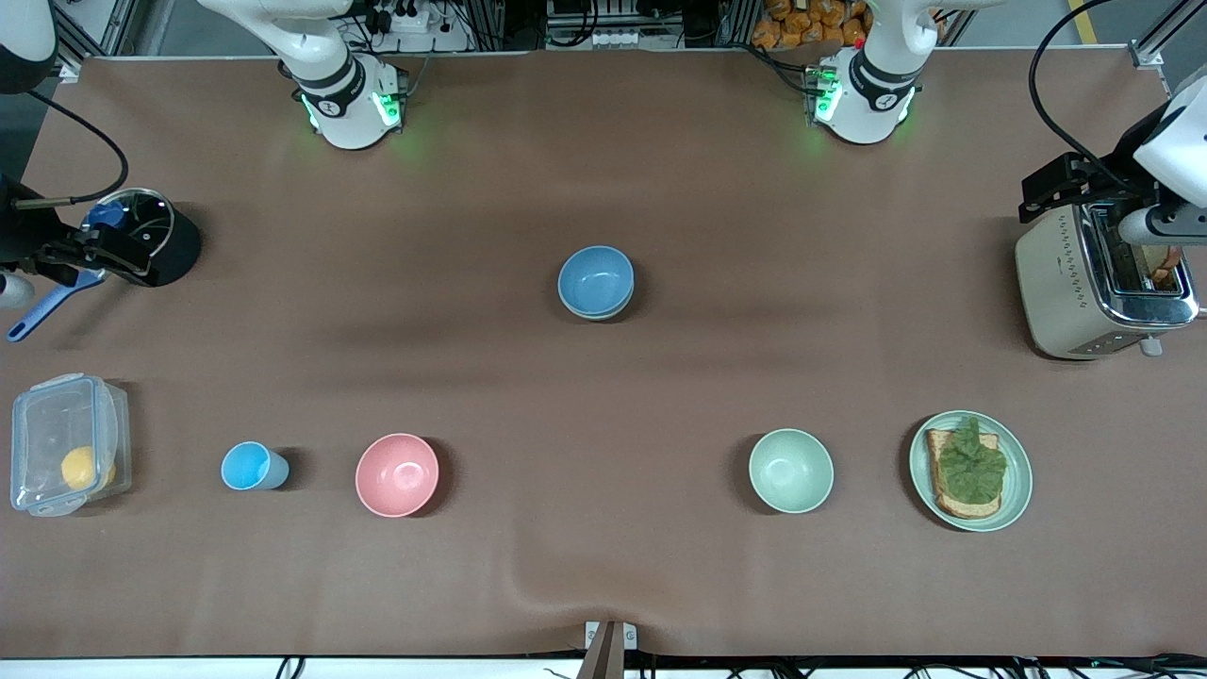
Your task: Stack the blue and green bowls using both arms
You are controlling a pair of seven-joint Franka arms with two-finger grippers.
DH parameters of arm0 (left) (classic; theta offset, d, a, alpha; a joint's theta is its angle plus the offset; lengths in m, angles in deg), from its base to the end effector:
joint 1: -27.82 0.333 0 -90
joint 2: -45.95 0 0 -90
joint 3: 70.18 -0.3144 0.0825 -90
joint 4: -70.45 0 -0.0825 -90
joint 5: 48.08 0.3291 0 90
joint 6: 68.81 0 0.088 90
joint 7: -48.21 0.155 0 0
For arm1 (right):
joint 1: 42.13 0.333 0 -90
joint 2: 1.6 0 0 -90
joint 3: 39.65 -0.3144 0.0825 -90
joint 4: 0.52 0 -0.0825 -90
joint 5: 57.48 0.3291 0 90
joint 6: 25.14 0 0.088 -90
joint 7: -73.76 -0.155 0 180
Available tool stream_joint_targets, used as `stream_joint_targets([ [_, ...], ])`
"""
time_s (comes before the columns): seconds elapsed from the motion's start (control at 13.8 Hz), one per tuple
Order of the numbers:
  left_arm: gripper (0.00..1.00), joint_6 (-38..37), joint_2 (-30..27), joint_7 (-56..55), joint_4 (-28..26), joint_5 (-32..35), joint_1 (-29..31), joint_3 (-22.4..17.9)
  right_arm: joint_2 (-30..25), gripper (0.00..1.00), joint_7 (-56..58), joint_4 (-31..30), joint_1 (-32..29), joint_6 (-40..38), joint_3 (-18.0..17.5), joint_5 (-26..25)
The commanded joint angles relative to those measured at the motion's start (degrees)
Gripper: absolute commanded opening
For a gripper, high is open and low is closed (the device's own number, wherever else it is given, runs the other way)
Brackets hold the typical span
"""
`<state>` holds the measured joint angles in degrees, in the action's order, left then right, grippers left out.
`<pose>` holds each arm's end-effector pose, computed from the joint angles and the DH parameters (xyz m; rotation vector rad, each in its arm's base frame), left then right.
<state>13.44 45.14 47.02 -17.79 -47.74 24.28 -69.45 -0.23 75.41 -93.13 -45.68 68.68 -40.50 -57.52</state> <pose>0.4755 -0.0346 0.5834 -3.1269 0.0832 0.1409 0.5110 -0.0243 0.5496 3.1412 -0.0287 -0.0044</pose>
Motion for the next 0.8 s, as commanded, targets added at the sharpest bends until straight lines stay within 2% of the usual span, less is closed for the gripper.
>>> stream_joint_targets([
  [0.0, 1.00, 0.01, 0.55, -1.10, 0.62, -0.87, -0.33, -0.03, 0.66, 1.00, 0.01, 1.29, -0.41, -0.74, -0.30, -0.93],
  [0.72, 1.00, 1.16, 0.99, -0.66, 0.71, -0.87, -0.33, -0.03, 0.66, 1.00, 0.19, 1.29, -0.41, -0.74, -0.21, -0.93],
])
